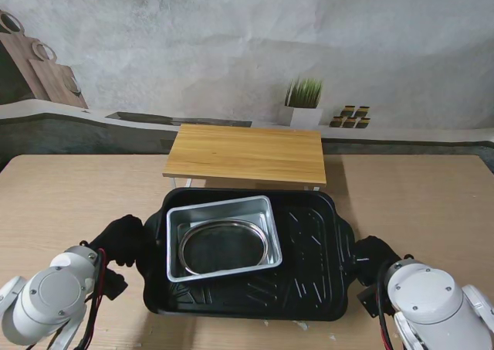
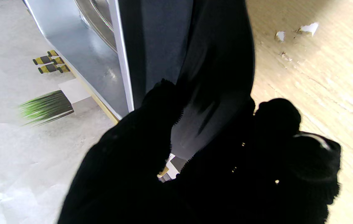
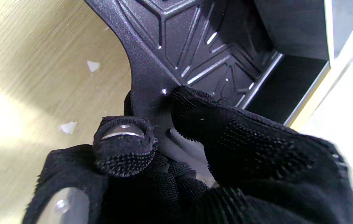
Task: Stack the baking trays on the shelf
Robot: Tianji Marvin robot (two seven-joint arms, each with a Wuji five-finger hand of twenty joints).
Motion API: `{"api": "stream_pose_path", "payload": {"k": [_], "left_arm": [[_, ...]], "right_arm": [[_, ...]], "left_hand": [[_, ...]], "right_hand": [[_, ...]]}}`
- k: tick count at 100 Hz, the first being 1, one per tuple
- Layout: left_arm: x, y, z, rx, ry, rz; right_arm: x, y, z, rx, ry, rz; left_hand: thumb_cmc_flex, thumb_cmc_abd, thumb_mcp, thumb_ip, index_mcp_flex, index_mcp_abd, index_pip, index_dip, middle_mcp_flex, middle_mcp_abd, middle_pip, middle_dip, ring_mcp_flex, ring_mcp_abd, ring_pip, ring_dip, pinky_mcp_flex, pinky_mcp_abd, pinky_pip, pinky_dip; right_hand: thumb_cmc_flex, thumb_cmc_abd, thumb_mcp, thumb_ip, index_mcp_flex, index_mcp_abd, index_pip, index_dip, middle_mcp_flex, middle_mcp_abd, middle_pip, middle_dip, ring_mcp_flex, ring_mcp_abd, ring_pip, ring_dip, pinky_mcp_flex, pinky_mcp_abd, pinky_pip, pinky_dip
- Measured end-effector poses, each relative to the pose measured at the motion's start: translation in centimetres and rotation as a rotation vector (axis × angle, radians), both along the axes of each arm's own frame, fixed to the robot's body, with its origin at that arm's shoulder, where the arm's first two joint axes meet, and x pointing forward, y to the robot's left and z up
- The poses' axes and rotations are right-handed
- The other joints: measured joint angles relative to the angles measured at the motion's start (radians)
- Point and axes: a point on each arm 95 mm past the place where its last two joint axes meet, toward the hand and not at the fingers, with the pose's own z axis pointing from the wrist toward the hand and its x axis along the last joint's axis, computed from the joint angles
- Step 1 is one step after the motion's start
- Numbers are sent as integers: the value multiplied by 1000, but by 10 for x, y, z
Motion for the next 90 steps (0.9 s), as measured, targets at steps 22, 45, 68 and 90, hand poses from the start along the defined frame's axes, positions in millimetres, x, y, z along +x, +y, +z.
{"api": "stream_pose_path", "payload": {"k": [22,45,68,90], "left_arm": [[4,3,17,-22,-6,0],[17,4,38,-19,-13,-9],[31,8,57,-9,-32,1],[46,4,68,-14,-24,0]], "right_arm": [[10,0,19,-3,13,10],[25,2,40,-13,-10,19],[42,6,57,-11,-49,48],[54,2,66,-29,5,73]], "left_hand": [[0,0,14,0,0,8,0,-4,5,2,0,2,1,0,0,0,1,0,1,0],[0,0,26,0,0,20,0,-7,5,9,0,2,3,0,0,0,3,1,1,0],[0,0,35,0,-1,31,0,-11,6,20,-5,2,3,3,0,0,4,4,1,0],[1,0,45,0,-1,33,0,-11,7,27,-6,2,11,7,10,1,16,14,9,0]], "right_hand": [[1,3,0,1,0,0,0,-9,-1,1,0,0,0,-2,4,3,0,-2,1,2],[11,3,0,1,0,18,0,-9,-4,14,0,3,1,-3,5,4,1,-3,1,3],[15,15,2,1,-5,39,0,-11,-10,28,0,3,3,-4,6,4,3,-4,1,4],[39,16,5,2,-8,79,-1,-15,-22,66,-31,-7,3,-24,23,7,5,-25,2,12]]}}
